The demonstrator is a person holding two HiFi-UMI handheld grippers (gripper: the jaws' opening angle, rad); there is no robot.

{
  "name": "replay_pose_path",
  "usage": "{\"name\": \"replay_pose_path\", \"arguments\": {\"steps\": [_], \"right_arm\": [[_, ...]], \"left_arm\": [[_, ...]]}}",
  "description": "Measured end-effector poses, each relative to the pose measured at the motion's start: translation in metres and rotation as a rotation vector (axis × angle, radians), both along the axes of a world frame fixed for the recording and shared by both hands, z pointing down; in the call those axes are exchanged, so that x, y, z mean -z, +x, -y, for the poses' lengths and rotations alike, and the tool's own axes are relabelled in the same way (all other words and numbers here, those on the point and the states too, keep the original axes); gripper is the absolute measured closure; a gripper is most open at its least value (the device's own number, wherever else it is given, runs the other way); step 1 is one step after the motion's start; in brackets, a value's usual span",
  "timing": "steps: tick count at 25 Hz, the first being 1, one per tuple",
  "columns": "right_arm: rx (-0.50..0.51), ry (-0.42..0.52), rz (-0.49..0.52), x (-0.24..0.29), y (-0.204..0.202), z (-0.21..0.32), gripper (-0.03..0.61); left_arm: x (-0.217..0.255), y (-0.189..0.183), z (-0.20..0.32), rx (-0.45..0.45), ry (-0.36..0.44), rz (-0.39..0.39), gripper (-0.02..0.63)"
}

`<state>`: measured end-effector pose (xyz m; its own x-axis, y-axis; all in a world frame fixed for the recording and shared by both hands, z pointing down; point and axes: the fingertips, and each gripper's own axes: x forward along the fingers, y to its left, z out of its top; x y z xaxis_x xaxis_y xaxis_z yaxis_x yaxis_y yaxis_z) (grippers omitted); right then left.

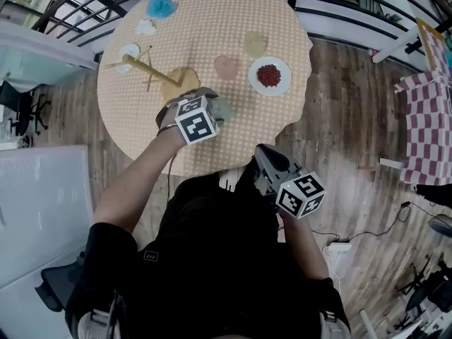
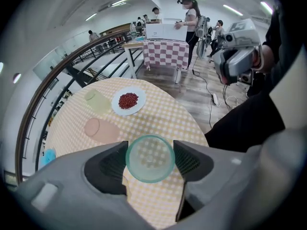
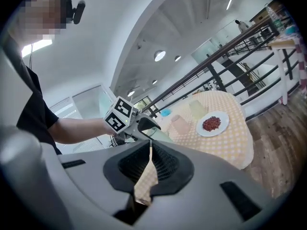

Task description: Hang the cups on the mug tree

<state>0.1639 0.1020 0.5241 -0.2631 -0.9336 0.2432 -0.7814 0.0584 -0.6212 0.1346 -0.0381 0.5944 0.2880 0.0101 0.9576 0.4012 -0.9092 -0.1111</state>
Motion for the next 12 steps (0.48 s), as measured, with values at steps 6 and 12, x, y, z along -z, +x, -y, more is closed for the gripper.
{"name": "replay_pose_path", "arguments": {"steps": [6, 12], "right_arm": [[0.103, 0.003, -0.015, 0.012, -0.046, 0.025, 0.555], [0.155, -0.002, -0.031, 0.02, -0.09, 0.055, 0.555]], "left_arm": [[0.019, -0.044, 0.006, 0.03, -0.003, -0.024, 0.313], [0.034, -0.092, 0.032, 0.062, -0.014, -0.05, 0.313]]}}
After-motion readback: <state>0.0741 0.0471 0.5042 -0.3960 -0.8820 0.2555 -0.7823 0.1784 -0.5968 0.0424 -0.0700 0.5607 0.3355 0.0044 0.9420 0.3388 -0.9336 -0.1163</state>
